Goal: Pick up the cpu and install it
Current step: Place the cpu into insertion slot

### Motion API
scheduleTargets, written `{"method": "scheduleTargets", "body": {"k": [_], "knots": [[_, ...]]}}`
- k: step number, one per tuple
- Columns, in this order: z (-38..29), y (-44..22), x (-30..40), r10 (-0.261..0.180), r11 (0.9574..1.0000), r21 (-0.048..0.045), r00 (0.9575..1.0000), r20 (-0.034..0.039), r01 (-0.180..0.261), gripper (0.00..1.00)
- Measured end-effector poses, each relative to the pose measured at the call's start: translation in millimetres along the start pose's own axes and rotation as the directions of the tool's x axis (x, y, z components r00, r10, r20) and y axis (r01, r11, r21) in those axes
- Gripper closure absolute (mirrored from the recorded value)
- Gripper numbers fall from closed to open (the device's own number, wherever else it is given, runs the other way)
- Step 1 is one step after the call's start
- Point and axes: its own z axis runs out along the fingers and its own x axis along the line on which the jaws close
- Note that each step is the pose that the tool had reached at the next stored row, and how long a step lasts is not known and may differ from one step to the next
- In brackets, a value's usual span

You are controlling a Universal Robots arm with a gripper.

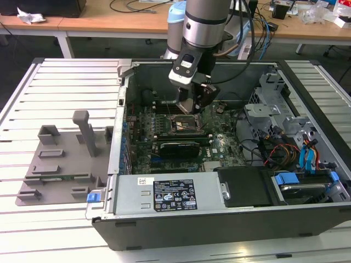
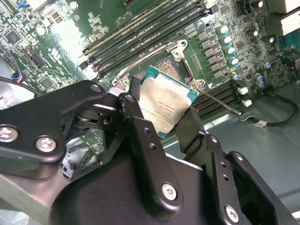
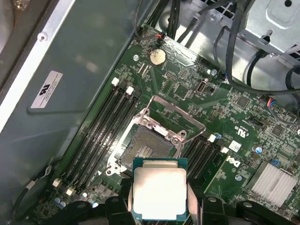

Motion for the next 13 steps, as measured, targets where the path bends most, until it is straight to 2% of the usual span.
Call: {"method": "scheduleTargets", "body": {"k": [9,13], "knots": [[0.1,0.0,0.0,0.054,0.9986,-0.0012,0.9986,-0.0014,-0.054,0.45],[0.1,0.0,0.0,0.083,0.9965,-0.0018,0.9965,-0.0023,-0.083,0.45]]}}
